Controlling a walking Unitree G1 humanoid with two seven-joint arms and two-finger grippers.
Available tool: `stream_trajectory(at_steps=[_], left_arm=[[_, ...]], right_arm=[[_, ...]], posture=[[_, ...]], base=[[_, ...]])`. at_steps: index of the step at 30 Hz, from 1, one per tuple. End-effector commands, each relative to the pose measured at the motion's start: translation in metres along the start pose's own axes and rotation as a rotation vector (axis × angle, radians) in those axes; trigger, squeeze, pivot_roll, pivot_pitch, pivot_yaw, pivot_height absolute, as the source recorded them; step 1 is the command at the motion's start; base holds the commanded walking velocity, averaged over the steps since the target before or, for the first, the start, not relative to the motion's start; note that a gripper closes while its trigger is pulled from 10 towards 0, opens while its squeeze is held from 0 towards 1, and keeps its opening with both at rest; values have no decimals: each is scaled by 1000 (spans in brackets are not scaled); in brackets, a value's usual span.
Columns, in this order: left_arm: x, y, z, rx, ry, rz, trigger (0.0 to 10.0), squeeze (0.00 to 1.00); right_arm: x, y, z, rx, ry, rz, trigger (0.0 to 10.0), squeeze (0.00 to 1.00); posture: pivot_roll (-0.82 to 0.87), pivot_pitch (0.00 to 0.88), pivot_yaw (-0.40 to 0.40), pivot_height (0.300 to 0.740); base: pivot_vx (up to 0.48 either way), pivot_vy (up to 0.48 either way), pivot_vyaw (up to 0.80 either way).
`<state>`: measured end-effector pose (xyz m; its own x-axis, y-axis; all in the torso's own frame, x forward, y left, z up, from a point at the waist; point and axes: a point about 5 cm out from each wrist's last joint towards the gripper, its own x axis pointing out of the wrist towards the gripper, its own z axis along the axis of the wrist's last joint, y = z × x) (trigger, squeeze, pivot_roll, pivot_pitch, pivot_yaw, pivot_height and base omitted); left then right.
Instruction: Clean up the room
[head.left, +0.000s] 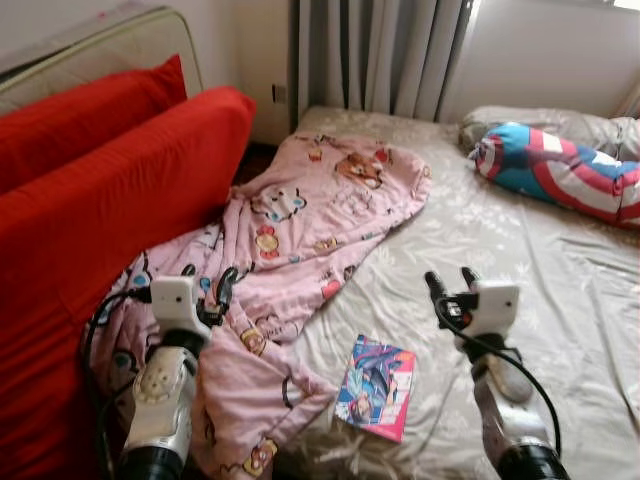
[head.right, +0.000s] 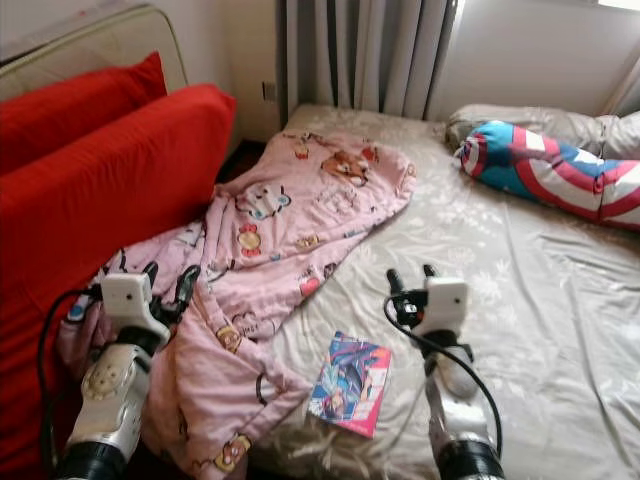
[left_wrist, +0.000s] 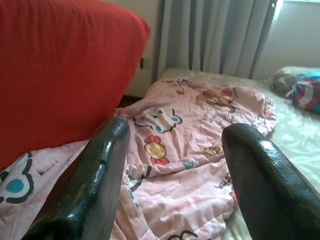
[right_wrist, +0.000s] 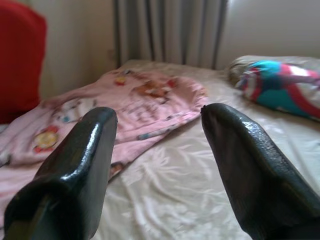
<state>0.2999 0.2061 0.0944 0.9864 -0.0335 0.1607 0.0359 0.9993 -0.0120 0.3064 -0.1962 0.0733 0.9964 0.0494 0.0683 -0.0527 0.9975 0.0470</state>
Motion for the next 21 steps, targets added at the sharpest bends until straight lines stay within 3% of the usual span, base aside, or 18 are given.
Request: stream_trajectory(at_steps=[1, 7, 14, 18, 21], left_arm=[[0, 5, 8, 17, -21, 5, 10000, 0], [-12, 14, 8, 20, -9, 58, 10000, 0], [-22, 4, 10, 5, -12, 54, 10000, 0], [-26, -9, 15, -15, -21, 44, 10000, 0], [-32, -9, 18, -11, -16, 51, 10000, 0]], right_arm=[[-2, -6, 4, 7, -15, -35, 10000, 0], [-10, -6, 0, 51, -8, -99, 10000, 0], [-19, -3, 1, 66, -4, -98, 10000, 0], [-15, -5, 9, 53, -2, -87, 10000, 0], [-14, -2, 14, 61, -16, -85, 10000, 0]], posture=[[-23, 0, -43, 740], [-16, 0, -33, 740], [-11, 0, -66, 740], [-13, 0, -93, 740], [2, 0, -93, 740]], base=[[0, 0, 0], [0, 0, 0], [0, 0, 0], [0, 0, 0], [0, 0, 0]])
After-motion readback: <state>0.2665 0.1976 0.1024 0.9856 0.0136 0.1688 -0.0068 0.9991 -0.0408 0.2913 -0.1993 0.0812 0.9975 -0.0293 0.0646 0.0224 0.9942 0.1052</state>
